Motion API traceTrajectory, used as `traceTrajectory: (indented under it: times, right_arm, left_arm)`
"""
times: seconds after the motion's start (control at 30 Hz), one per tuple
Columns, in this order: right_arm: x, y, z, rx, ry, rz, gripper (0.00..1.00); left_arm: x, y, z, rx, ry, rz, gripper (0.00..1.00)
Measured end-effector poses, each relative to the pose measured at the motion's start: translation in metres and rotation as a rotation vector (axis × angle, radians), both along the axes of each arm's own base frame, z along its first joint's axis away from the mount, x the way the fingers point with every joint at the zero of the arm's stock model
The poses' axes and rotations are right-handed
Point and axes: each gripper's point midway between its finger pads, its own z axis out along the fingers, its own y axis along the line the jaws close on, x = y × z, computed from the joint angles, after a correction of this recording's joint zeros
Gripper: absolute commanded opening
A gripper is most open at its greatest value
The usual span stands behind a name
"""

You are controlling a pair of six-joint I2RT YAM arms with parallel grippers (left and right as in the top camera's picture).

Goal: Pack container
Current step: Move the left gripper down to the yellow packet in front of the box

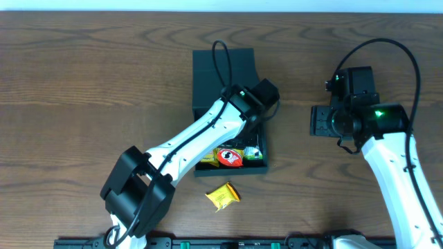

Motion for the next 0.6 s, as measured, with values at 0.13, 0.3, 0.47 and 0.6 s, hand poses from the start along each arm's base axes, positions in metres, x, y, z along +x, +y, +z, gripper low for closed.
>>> traceTrajectory:
  times: [0.13, 0.3, 0.47, 0.6]
  right_arm:
    - [0.000, 0.000, 0.000, 0.000, 0.000, 0.000, 0.67]
    - [0.000, 0.000, 0.000, 0.000, -0.001, 0.000, 0.69]
    - [0.003, 0.000, 0.001, 0.001, -0.012, 0.000, 0.70]
    - [0.001, 0.000, 0.001, 0.000, -0.006, 0.003, 0.62]
  left_arm:
    - [-0.021, 0.008, -0.025, 0.063, 0.029, -0.008, 0.06]
    - [-0.040, 0.015, -0.041, 0.117, 0.054, -0.020, 0.06]
    - [-0.026, 0.010, -0.031, 0.088, 0.022, -0.002, 0.06]
    - [-0.003, 0.006, 0.007, 0.038, -0.086, 0.014, 0.06]
